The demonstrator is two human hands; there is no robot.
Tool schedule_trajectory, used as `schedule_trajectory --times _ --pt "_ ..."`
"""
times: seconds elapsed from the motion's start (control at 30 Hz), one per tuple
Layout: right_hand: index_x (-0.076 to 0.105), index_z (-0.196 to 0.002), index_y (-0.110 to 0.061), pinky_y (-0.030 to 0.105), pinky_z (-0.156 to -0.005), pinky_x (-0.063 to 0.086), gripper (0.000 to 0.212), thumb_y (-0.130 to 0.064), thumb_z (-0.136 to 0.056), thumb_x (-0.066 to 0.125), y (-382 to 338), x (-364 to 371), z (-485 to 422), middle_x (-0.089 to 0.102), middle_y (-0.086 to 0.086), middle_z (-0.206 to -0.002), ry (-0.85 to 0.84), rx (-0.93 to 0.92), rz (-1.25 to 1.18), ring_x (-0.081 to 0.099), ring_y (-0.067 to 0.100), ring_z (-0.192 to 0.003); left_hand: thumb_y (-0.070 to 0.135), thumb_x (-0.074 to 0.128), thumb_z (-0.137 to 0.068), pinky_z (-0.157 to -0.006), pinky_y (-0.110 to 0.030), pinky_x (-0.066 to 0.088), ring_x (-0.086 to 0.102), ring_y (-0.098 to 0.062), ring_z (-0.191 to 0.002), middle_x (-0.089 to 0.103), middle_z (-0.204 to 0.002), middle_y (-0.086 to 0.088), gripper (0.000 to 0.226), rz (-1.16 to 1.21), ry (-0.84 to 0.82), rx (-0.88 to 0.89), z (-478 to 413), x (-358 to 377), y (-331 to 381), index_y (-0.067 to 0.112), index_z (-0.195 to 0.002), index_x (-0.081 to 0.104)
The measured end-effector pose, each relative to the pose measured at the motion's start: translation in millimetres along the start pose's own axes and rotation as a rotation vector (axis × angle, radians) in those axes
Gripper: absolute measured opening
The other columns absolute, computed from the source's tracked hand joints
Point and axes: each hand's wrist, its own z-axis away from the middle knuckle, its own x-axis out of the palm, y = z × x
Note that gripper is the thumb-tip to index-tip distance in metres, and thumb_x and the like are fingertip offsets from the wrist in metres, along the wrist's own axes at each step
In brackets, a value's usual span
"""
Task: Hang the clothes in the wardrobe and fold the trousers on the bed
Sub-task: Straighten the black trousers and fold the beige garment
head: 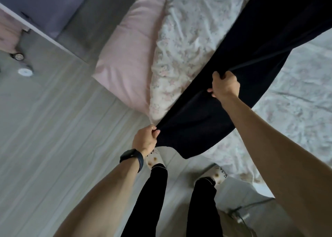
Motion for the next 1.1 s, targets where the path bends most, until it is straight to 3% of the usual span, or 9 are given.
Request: schedule_trajectory --times 0.13,0.27,0.33,0.47,0.57,0.7,0.8,0.93,1.1 --pt "0.056 -0.106 -0.022 0.041 -0.084 0.057 0.022 -0.043 -0.097 0.054 5.6 21.6 9.8 0.070 -0.003 -0.090 0.003 -0.015 0.104 0.068 0.021 -0.091 0.033 0.055 -0.101 -0.082 -0.040 0.053 0.068 -0.027 -0.094 0.073 -0.099 -0.003 0.020 -0.004 0.016 0.069 -14.4 3.3 -11.6 0.018 -0.108 0.067" --pt "0.058 -0.092 -0.027 0.026 -0.057 0.041 0.038 -0.065 -0.089 0.055 17.5 43.4 46.9 0.061 -0.012 -0.080 -0.039 -0.023 0.274 0.058 0.015 -0.076 0.034 0.052 -0.102 -0.075 -0.042 0.054 0.067 -0.029 -0.087 0.071 -0.093 -0.004 0.020 -0.034 0.039 0.143 -17.0 3.6 -16.0 0.018 -0.106 0.063" --pt "0.062 -0.087 -0.028 0.028 -0.060 0.046 0.047 -0.073 -0.085 0.051 24.5 57.4 67.0 0.066 -0.004 -0.080 -0.133 0.030 0.387 0.060 0.019 -0.075 0.036 0.052 -0.102 -0.074 -0.041 0.054 0.068 -0.030 -0.087 0.072 -0.092 -0.005 0.022 -0.051 0.011 0.170 -11.5 6.4 -20.4 0.018 -0.110 0.062" --pt "0.066 -0.085 -0.025 0.036 -0.070 0.057 0.034 -0.055 -0.090 0.050 28.6 80.0 80.6 0.071 0.001 -0.081 -0.127 0.108 0.425 0.066 0.025 -0.078 0.042 0.054 -0.100 -0.081 -0.039 0.052 0.067 -0.029 -0.098 0.073 -0.107 -0.005 0.038 -0.149 -0.031 0.243 -15.8 13.9 -33.6 0.015 -0.126 0.063" --pt "0.064 -0.085 -0.022 0.034 -0.063 0.053 0.026 -0.042 -0.091 0.048 27.6 86.9 81.8 0.070 0.002 -0.077 -0.063 0.100 0.359 0.067 0.025 -0.076 0.039 0.054 -0.101 -0.075 -0.037 0.046 0.066 -0.028 -0.095 0.072 -0.103 -0.004 0.032 -0.136 -0.009 0.216 -26.5 16.7 -42.5 0.016 -0.119 0.065" --pt "0.058 -0.077 -0.023 0.031 -0.057 0.055 0.022 -0.035 -0.094 0.050 30.4 93.8 89.0 0.070 0.001 -0.065 -0.018 -0.068 0.158 0.069 0.017 -0.065 0.036 0.056 -0.100 -0.073 -0.033 0.038 0.067 -0.029 -0.088 0.074 -0.091 -0.005 0.025 -0.070 0.042 0.088 -31.6 18.0 -50.3 0.018 -0.112 0.068" --pt "0.061 -0.084 -0.024 0.034 -0.066 0.056 0.021 -0.039 -0.096 0.052 35.7 96.3 89.4 0.071 -0.003 -0.073 -0.077 -0.091 0.197 0.069 0.016 -0.073 0.036 0.054 -0.101 -0.074 -0.034 0.040 0.068 -0.029 -0.089 0.072 -0.086 -0.004 0.022 -0.118 -0.022 0.035 -31.2 15.3 -50.4 0.021 -0.107 0.068" --pt "0.065 -0.108 -0.032 0.010 -0.067 0.042 0.016 -0.040 -0.096 0.060 41.3 97.9 85.2 0.066 -0.020 -0.095 -0.318 -0.092 0.241 0.061 -0.002 -0.087 0.029 0.054 -0.099 -0.082 -0.038 0.048 0.065 -0.026 -0.102 0.070 -0.105 0.000 0.022 -0.142 -0.057 0.007 -30.8 2.7 -39.6 0.023 -0.119 0.062" --pt "0.062 -0.119 -0.030 0.005 -0.057 0.041 0.026 -0.039 -0.094 0.062 48.0 88.5 92.5 0.063 -0.021 -0.096 -0.264 0.018 0.126 0.061 -0.001 -0.087 0.025 0.050 -0.097 -0.078 -0.037 0.051 0.065 -0.022 -0.097 0.067 -0.104 0.003 0.017 -0.163 -0.055 0.131 -18.9 -23.0 -1.3 0.024 -0.109 0.063"
